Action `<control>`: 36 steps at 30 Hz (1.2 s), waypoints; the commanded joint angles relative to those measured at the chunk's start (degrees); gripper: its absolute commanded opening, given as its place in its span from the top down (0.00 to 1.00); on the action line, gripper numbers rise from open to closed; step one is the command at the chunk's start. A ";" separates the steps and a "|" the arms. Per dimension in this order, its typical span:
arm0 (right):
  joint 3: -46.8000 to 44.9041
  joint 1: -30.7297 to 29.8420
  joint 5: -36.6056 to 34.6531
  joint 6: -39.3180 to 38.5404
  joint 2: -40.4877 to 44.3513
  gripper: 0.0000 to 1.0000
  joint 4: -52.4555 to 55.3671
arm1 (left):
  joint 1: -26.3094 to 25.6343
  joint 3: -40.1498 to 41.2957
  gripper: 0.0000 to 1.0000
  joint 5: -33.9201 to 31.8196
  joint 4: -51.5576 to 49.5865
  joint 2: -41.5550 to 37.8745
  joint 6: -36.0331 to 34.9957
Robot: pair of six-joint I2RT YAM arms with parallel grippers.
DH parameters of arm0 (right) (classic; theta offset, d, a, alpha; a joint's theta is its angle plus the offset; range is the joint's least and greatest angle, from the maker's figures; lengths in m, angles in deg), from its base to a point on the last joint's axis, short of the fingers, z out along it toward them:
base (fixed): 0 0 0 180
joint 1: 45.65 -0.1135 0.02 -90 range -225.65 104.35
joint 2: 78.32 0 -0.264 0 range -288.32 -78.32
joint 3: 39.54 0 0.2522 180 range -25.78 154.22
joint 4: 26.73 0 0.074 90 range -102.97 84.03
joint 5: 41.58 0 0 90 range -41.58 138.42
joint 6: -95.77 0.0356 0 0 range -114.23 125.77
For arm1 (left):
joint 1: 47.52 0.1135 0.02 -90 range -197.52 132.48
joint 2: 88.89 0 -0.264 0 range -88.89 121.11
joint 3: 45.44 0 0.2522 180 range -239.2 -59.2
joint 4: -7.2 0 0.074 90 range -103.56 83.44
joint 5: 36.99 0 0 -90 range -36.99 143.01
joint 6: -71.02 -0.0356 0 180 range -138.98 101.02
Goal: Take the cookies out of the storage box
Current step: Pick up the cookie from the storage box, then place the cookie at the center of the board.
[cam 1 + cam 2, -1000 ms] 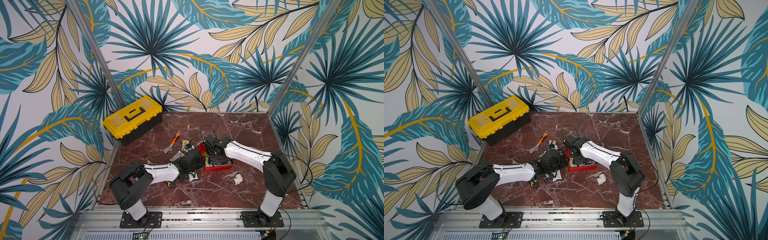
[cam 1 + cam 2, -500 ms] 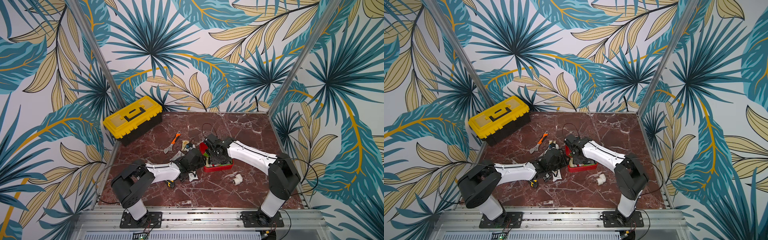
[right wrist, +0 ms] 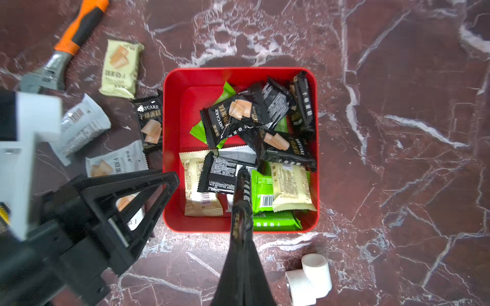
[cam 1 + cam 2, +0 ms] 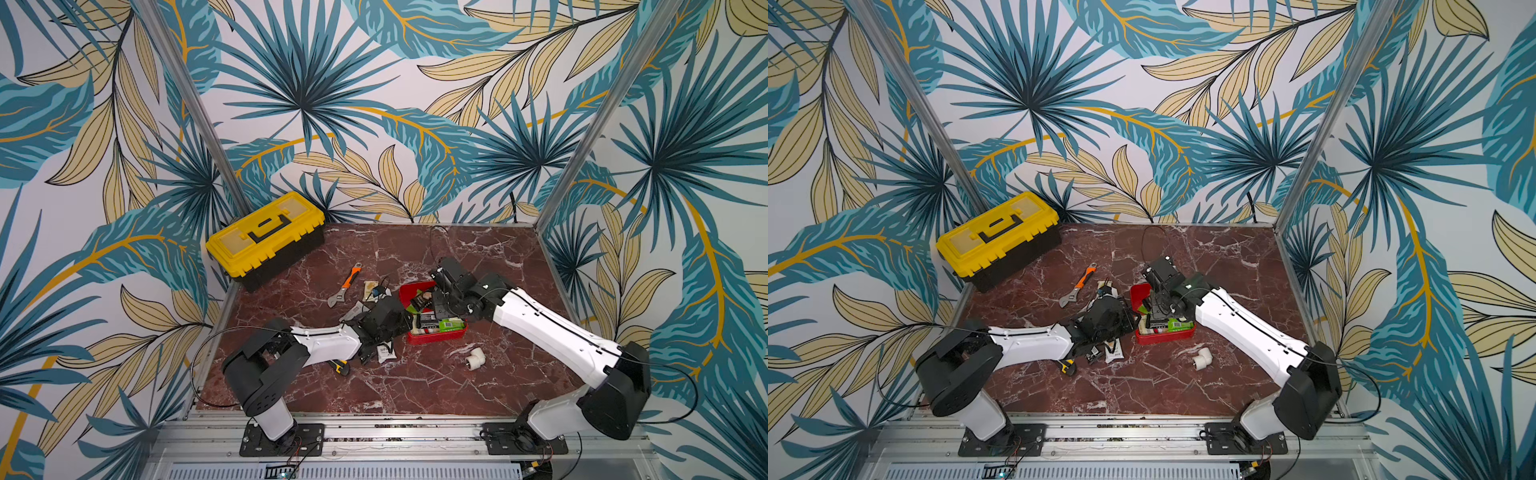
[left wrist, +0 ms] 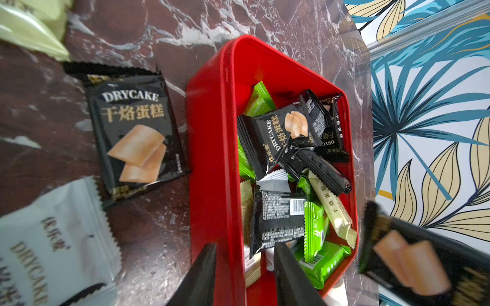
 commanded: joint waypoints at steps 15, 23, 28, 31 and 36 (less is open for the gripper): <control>-8.64 13.11 -20.90 5.88 -3.28 1.00 5.16 | -0.06 -2.39 0.59 0.10 -0.65 0.21 -1.34; -8.30 14.45 -16.33 7.55 -11.00 1.00 0.65 | 0.05 -2.92 0.59 0.10 -1.00 0.48 -1.68; -8.62 14.57 -9.27 5.71 -11.10 0.79 -5.06 | 0.04 -3.48 0.60 -0.23 -2.61 0.47 -2.16; -7.95 14.70 -7.53 5.33 -10.72 0.68 -5.47 | 0.10 -4.26 0.60 -0.85 -5.16 0.45 -2.83; -7.69 14.74 -5.36 4.37 -7.35 0.57 -5.63 | 0.09 -5.52 0.59 -2.42 -9.44 0.41 -3.58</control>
